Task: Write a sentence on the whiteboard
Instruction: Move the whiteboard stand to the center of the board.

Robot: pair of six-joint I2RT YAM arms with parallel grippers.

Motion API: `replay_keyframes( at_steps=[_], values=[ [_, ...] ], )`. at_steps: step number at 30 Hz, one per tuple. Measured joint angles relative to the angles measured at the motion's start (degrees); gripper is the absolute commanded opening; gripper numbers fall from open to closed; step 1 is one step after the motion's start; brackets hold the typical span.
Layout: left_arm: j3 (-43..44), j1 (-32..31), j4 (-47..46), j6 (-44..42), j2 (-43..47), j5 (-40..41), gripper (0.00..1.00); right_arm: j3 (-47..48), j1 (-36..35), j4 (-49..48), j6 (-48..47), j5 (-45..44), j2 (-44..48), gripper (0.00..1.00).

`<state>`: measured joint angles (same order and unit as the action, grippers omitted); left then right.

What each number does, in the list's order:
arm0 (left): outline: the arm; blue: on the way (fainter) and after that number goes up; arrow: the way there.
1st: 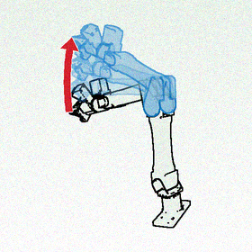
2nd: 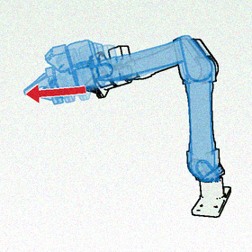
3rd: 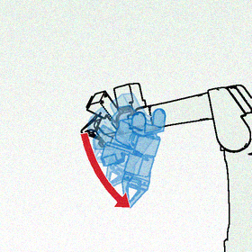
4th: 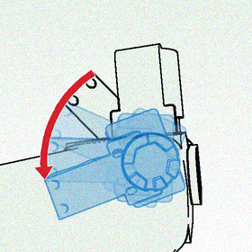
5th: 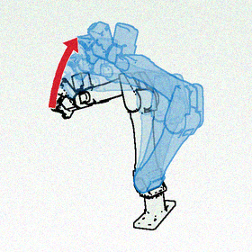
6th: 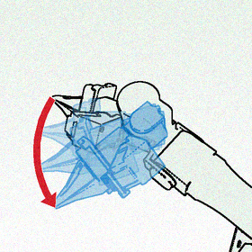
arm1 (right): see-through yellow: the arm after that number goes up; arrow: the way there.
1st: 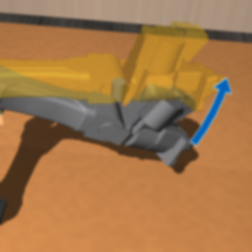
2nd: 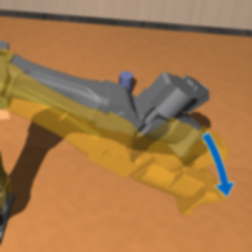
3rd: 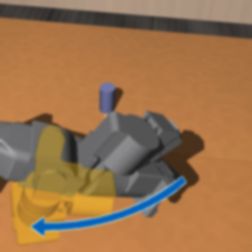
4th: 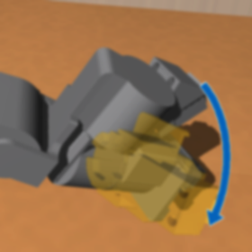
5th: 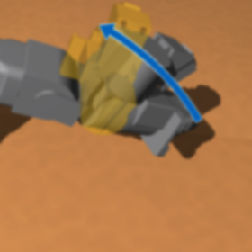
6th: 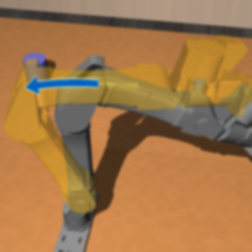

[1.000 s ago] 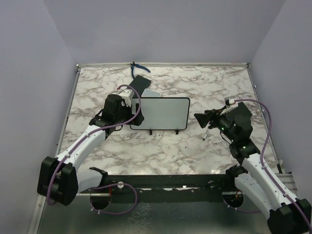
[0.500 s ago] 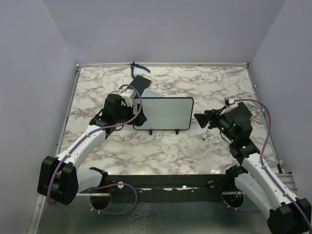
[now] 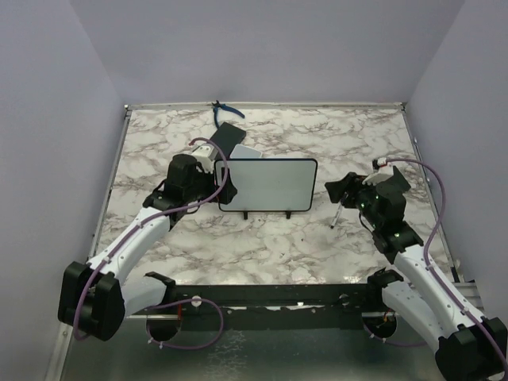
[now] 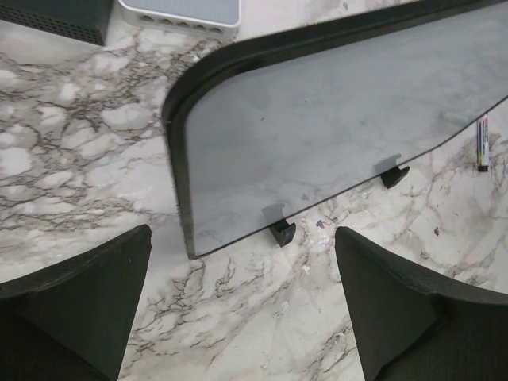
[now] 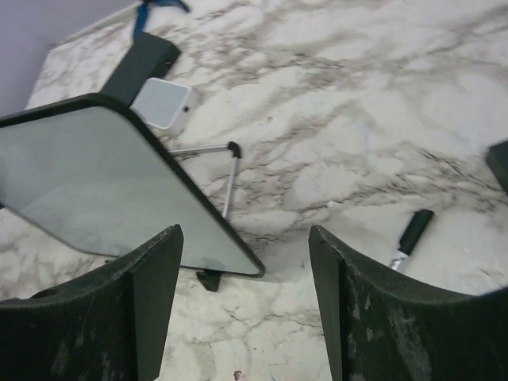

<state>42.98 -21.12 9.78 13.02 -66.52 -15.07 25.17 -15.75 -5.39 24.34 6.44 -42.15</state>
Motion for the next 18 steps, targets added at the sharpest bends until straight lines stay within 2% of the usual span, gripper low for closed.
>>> replay_keyframes(
  at_steps=[7,11,18],
  values=[
    [-1.05,0.0,2.21,2.8,11.65,12.35,0.99,8.96,0.07,16.76,6.99,-15.08,-8.28,0.54],
    [-1.09,0.0,3.06,2.58,15.56,18.75,0.99,13.33,0.07,23.12,8.44,-18.1,-14.67,0.51],
    [-1.25,0.0,3.67,1.51,15.69,21.68,0.99,18.97,-0.02,30.62,9.35,-19.52,-28.13,0.44]
  ],
)
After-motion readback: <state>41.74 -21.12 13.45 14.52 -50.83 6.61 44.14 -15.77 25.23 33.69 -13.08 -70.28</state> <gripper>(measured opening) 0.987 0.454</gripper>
